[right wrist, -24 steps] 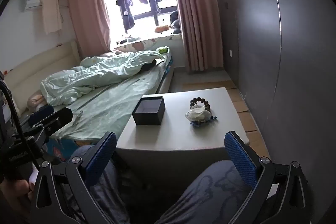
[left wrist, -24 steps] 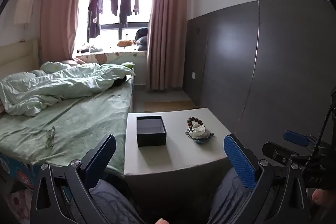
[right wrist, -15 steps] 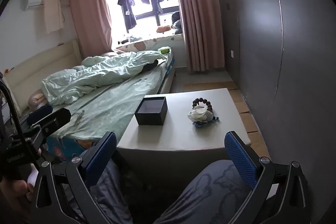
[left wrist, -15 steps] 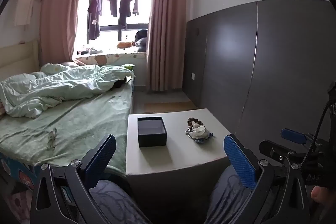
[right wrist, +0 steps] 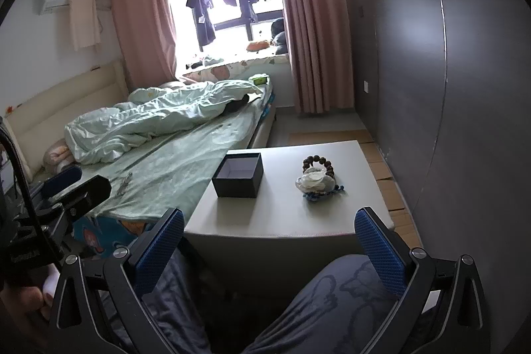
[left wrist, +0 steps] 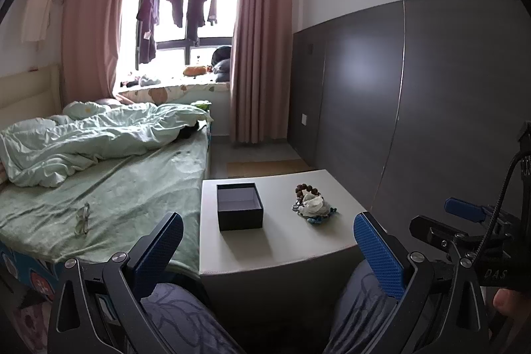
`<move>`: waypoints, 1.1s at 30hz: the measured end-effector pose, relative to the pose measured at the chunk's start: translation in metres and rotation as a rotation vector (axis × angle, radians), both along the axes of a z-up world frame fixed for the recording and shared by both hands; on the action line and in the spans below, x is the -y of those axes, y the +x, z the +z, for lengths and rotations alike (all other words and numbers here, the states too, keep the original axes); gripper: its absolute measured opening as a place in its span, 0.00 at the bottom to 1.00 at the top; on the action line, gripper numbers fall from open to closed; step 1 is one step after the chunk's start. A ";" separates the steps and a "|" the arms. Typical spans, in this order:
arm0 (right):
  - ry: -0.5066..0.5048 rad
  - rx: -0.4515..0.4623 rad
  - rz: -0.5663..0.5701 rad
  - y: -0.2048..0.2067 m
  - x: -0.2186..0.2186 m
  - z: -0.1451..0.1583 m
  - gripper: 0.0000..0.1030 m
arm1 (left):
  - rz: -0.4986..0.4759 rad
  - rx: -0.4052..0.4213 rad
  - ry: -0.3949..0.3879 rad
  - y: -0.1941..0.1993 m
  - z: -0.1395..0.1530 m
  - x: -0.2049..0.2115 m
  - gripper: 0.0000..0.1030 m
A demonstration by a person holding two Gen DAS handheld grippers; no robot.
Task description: Organize jewelry
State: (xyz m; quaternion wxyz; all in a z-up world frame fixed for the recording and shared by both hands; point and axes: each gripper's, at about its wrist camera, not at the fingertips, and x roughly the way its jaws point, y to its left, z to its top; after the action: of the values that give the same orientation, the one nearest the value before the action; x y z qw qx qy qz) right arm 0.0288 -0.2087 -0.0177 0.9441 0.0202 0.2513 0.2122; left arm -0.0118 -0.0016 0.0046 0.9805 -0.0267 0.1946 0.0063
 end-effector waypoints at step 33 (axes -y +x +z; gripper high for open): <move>-0.012 0.004 -0.015 0.001 0.008 0.001 1.00 | 0.005 -0.011 -0.013 -0.006 -0.007 -0.006 1.00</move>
State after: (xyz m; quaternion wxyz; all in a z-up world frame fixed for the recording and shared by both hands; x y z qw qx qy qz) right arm 0.0303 -0.2168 -0.0169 0.9463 0.0158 0.2507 0.2036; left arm -0.0182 0.0041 -0.0020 0.9792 -0.0336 0.1997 0.0077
